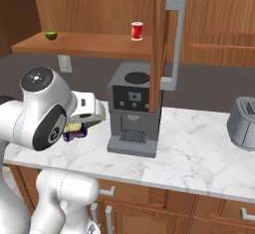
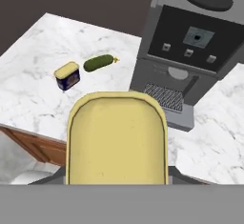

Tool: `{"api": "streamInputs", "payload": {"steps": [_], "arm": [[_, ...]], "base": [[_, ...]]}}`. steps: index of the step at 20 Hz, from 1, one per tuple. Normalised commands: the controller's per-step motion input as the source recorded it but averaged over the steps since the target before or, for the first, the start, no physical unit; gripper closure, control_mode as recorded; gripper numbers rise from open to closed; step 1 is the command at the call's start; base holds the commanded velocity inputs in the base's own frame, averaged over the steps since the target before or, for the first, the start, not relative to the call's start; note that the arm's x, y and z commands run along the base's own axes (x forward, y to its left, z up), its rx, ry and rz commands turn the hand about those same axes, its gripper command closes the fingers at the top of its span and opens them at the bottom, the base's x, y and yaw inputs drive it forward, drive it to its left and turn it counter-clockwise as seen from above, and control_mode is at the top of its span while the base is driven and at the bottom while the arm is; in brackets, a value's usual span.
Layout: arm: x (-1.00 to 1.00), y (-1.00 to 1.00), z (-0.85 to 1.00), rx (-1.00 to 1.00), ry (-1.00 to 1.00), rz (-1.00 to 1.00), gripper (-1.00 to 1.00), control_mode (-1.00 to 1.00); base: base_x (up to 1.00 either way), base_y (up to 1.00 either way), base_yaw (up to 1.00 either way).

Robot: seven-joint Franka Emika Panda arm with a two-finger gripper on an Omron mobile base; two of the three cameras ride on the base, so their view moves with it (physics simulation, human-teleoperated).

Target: Pick the cans from the counter and place them in their designated side in the cabinet.

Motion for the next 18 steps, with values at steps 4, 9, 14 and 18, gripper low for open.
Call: {"api": "streamInputs", "payload": {"steps": [4, 9, 14, 18], "arm": [[-0.23, 0.0, 0.31, 0.01, -0.11, 0.0, 1.0, -1.0], [-0.17, 0.0, 0.32, 0.0, -0.14, 0.0, 1.0, -1.0], [-0.12, 0.04, 0.32, 0.0, -0.14, 0.0, 1.0, -1.0], [-0.06, 0.15, 0.33, 0.0, -0.13, 0.0, 1.0, -1.0]], "base": [[0.0, 0.0, 0.0], [0.0, 0.0, 0.0], [0.0, 0.0, 0.0], [0.0, 0.0, 0.0]]}}
